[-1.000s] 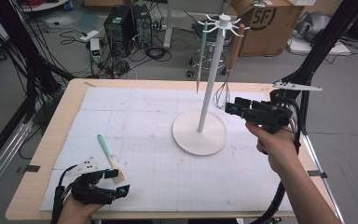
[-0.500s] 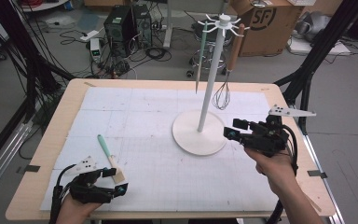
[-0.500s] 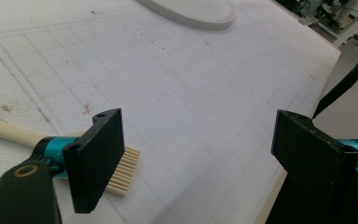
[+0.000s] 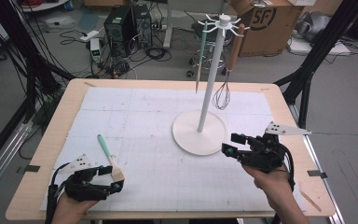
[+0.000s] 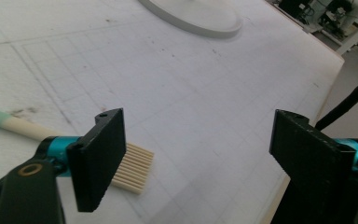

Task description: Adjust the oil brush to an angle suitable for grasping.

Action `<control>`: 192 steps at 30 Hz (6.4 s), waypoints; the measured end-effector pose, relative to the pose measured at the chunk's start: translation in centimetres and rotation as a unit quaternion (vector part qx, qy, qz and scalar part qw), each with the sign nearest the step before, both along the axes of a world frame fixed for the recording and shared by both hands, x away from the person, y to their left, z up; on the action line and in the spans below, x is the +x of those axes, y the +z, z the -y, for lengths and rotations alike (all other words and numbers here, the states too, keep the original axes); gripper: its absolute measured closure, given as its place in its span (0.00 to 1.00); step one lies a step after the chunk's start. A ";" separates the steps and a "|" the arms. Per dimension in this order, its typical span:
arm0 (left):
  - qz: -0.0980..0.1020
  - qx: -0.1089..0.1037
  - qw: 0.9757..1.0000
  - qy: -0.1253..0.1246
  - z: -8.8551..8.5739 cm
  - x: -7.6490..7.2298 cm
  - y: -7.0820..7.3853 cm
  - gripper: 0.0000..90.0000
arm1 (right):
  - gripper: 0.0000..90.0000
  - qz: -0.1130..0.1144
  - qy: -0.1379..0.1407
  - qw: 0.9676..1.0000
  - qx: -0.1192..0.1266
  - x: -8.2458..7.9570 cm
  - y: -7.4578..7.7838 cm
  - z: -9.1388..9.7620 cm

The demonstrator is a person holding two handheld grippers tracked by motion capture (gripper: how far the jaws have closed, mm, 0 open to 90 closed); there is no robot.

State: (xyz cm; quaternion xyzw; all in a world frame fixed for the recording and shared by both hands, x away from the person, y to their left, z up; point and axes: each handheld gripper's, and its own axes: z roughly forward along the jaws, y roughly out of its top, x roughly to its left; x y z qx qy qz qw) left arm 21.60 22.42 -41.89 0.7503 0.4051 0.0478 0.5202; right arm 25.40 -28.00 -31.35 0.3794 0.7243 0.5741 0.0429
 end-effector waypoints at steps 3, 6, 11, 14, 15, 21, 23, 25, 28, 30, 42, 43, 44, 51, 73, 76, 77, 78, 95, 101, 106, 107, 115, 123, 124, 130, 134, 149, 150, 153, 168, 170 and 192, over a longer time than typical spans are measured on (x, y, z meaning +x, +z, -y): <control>-0.003 -0.002 1.000 0.018 -1.1 0.4 0.1 0.29 | 0.34 -0.001 0.001 1.000 0.002 -0.2 -0.2 0.3; -0.012 0.009 0.999 0.043 -2.1 1.0 -0.1 0.35 | 0.34 0.000 0.001 1.000 0.003 -0.2 -0.2 0.4; -0.027 0.021 0.997 0.070 -4.0 1.9 -0.9 0.47 | 0.35 0.002 0.006 1.000 0.004 -0.3 -0.2 0.3; -0.044 0.030 0.996 0.077 -4.6 2.6 -1.7 0.58 | 0.35 0.001 0.006 1.000 0.008 -0.2 -0.2 0.3; -0.048 0.029 0.995 0.079 -4.7 2.8 -2.0 0.61 | 0.35 -0.001 0.006 1.000 0.010 -0.2 -0.1 0.4; -0.062 0.039 0.995 0.069 -4.9 3.7 -2.7 0.86 | 0.36 -0.004 0.008 1.000 0.017 -0.1 -0.1 0.3; -0.071 0.045 0.995 0.062 -4.7 4.1 -3.1 0.95 | 0.36 -0.004 0.009 1.000 0.015 -0.1 -0.1 0.2; -0.074 0.053 0.994 0.063 -4.5 4.4 -3.3 0.98 | 0.37 -0.005 0.008 1.000 0.015 -0.1 -0.1 0.2; -0.073 0.065 0.993 0.071 -4.2 4.8 -3.6 0.99 | 0.37 -0.007 0.010 1.000 0.015 0.0 -0.1 0.0; -0.072 0.064 0.992 0.079 -4.1 5.1 -3.6 0.99 | 0.37 -0.006 0.013 1.000 0.017 -0.1 0.0 0.0; -0.074 0.065 0.994 0.046 -0.9 5.4 -3.6 0.98 | 0.37 -0.005 0.007 1.000 0.021 -0.3 0.3 0.7; -0.076 0.065 0.994 0.041 -0.5 5.4 -3.6 0.98 | 0.37 -0.005 0.007 1.000 0.020 -0.3 0.2 0.7; -0.078 0.065 0.994 0.033 -0.1 5.5 -3.6 0.98 | 0.37 -0.006 0.008 1.000 0.020 -0.3 0.2 0.7; -0.078 0.070 0.994 0.001 3.1 6.1 -3.5 0.98 | 0.38 -0.006 0.007 1.000 0.019 -0.3 0.4 0.9; -0.087 0.080 0.990 -0.081 11.0 8.2 -3.3 0.98 | 0.38 -0.008 0.003 1.000 0.018 -0.2 0.3 0.8; -0.084 0.082 0.989 -0.093 12.2 8.2 -3.4 0.98 | 0.38 -0.007 0.006 1.000 0.015 -0.2 0.3 0.6; -0.084 0.079 0.989 -0.095 12.6 8.2 -3.4 0.98 | 0.38 -0.006 0.006 1.000 0.015 -0.2 0.3 0.5; -0.084 0.081 0.988 -0.098 12.8 8.3 -3.4 0.98 | 0.38 -0.008 0.006 1.000 0.015 -0.2 0.3 0.5; -0.097 0.059 0.988 -0.108 15.8 8.7 -3.7 0.98 | 0.38 -0.015 0.004 1.000 0.004 -0.2 -0.3 0.3; -0.084 0.034 0.992 -0.092 13.1 8.5 -2.1 0.92 | 0.38 -0.013 0.001 1.000 0.003 -0.1 -0.3 0.4; -0.081 0.032 0.995 -0.042 8.9 8.9 -1.1 0.98 | 0.38 -0.015 -0.004 1.000 0.005 -0.1 -0.4 0.4; -0.080 0.034 0.996 -0.032 8.1 9.1 -1.1 0.98 | 0.38 -0.015 -0.003 1.000 0.005 -0.1 -0.4 0.4; -0.079 0.071 0.994 0.033 4.3 10.2 -1.5 1.00 | 0.38 -0.013 0.002 1.000 0.001 -0.2 -0.4 0.1; -0.088 0.104 0.989 0.055 3.8 10.9 -2.6 1.00 | 0.38 -0.015 0.001 1.000 0.000 -0.2 -0.4 0.1; -0.088 0.108 0.989 0.056 3.9 10.9 -2.7 1.00 | 0.38 -0.016 0.002 1.000 0.000 -0.2 -0.4 0.1; -0.093 0.103 0.989 0.052 4.1 10.9 -2.9 1.00 | 0.38 -0.014 0.001 1.000 0.003 -0.3 -0.3 0.2; -0.090 0.088 0.991 0.045 5.2 10.7 -3.1 1.00 | 0.38 -0.015 0.002 1.000 0.003 -0.2 -0.3 0.1; -0.090 0.074 0.993 0.007 9.2 10.5 -3.4 1.00 | 0.38 -0.016 0.006 1.000 0.001 -0.2 -0.4 -0.2; -0.091 0.073 0.993 0.006 9.4 10.5 -3.5 1.00 | 0.38 -0.017 0.006 1.000 0.001 -0.2 -0.3 -0.2; -0.087 0.075 0.993 0.005 9.7 10.4 -3.5 1.00 | 0.38 -0.016 0.006 1.000 0.002 -0.2 -0.3 -0.1; -0.082 0.074 0.994 0.000 10.0 10.2 -3.4 1.00 | 0.38 -0.023 0.007 1.000 0.003 -0.2 -0.5 -0.5; -0.079 0.055 0.995 -0.004 9.6 9.9 -3.2 0.99 | 0.38 -0.023 0.009 1.000 0.001 -0.3 -0.5 -0.4; -0.042 0.019 0.999 0.009 2.6 3.4 -0.8 0.25 | 0.38 -0.032 0.013 0.998 -0.045 -0.2 -4.5 -2.0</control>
